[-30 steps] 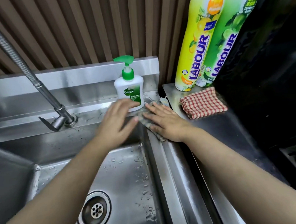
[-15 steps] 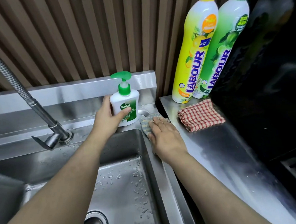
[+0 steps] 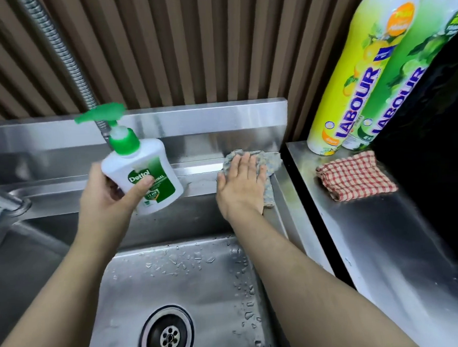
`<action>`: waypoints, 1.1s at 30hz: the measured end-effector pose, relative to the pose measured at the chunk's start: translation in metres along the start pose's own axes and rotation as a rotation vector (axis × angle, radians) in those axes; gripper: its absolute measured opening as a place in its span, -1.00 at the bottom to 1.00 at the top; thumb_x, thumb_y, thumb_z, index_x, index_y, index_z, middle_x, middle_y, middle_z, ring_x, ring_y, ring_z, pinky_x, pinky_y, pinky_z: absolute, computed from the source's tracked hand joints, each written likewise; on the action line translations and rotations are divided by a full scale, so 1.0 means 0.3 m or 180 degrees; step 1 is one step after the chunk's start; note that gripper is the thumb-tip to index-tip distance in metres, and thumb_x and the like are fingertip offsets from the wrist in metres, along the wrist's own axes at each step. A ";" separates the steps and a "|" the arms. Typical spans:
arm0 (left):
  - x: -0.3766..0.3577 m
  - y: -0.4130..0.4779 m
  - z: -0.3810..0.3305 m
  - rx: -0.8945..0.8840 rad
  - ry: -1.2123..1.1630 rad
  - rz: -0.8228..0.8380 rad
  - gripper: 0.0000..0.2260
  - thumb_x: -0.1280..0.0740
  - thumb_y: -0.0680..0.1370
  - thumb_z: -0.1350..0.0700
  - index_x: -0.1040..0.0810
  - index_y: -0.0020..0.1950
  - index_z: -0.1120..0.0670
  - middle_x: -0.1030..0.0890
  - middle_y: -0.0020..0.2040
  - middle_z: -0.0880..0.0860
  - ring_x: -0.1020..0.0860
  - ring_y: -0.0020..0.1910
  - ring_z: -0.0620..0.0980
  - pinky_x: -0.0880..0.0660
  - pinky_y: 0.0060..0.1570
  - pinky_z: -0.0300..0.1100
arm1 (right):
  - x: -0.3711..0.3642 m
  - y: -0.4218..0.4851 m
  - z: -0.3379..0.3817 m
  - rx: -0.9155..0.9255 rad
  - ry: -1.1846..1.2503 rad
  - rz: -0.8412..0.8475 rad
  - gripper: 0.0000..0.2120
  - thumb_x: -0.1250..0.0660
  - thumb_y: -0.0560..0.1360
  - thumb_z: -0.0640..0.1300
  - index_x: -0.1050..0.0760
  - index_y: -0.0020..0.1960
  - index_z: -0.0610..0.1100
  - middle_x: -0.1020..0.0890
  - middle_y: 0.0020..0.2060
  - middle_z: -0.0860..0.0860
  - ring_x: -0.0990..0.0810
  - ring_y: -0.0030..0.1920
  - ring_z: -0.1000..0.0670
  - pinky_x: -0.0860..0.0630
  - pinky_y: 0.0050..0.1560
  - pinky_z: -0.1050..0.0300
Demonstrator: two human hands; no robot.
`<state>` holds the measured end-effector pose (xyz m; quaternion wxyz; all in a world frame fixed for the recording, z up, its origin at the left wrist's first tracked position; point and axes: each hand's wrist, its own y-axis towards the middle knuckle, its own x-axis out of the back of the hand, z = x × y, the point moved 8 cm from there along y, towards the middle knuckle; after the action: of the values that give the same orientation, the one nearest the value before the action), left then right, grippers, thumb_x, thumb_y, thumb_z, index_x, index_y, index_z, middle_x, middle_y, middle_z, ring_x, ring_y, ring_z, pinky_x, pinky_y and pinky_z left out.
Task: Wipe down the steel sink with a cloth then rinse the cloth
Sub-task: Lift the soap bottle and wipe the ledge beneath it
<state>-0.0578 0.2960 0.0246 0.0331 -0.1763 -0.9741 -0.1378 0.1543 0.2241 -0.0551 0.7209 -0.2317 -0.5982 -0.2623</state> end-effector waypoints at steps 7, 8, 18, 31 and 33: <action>0.016 -0.058 0.026 0.0102 0.0250 0.0080 -0.64 -0.48 0.37 0.21 -0.43 -0.04 -0.16 -0.61 -0.15 -0.13 -0.55 -0.17 -0.13 -0.52 -0.14 -0.19 | -0.001 0.000 0.018 0.0841 0.0133 0.0310 -0.51 0.06 0.64 0.00 0.03 0.54 -0.06 0.02 0.54 -0.02 0.10 0.53 -0.02 0.22 0.48 -0.05; 0.033 -0.063 0.026 0.0103 0.0256 0.0072 -0.63 -0.50 0.36 0.20 -0.44 -0.04 -0.17 -0.63 -0.17 -0.17 -0.56 -0.18 -0.18 -0.53 -0.16 -0.24 | 0.013 -0.002 -0.033 0.0513 0.0176 0.0108 -0.51 0.03 0.63 0.00 -0.02 0.53 -0.08 -0.04 0.53 -0.05 0.06 0.53 -0.04 0.18 0.49 -0.07; 0.182 -0.126 0.025 0.0318 0.0214 -0.0069 -0.69 -0.49 0.24 -0.02 -0.55 -0.10 -0.33 -0.66 -0.13 -0.24 -0.59 -0.13 -0.26 -0.53 0.06 -0.01 | -0.041 -0.056 0.268 0.1232 0.0247 0.0139 -0.45 0.05 0.62 0.09 0.04 0.54 -0.09 0.01 0.54 -0.03 0.12 0.53 -0.01 0.33 0.44 0.01; 0.153 -0.160 0.074 0.0262 0.0065 0.0146 -0.62 -0.52 0.23 -0.01 -0.48 -0.04 -0.24 -0.64 -0.07 -0.12 -0.59 -0.08 -0.14 -0.55 -0.08 -0.21 | -0.024 -0.022 0.454 0.2031 0.1301 0.0774 -0.59 -0.16 0.59 -0.11 -0.26 0.43 0.02 -0.40 0.39 -0.06 -0.31 0.39 -0.09 -0.18 0.36 0.09; 0.133 -0.161 0.079 0.0307 0.0017 0.0192 -0.63 -0.49 0.20 -0.07 -0.49 -0.05 -0.26 -0.64 -0.05 -0.08 -0.59 -0.05 -0.08 -0.53 -0.02 -0.07 | -0.022 -0.059 0.398 0.2012 0.1179 0.0508 -0.58 -0.16 0.59 -0.02 -0.25 0.44 0.06 -0.36 0.42 0.03 -0.25 0.44 0.00 -0.04 0.47 0.06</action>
<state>-0.1126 0.2724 -0.0062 0.0483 -0.2034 -0.9737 -0.0902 0.0533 0.2886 -0.0403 0.8710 0.0078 -0.4892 -0.0451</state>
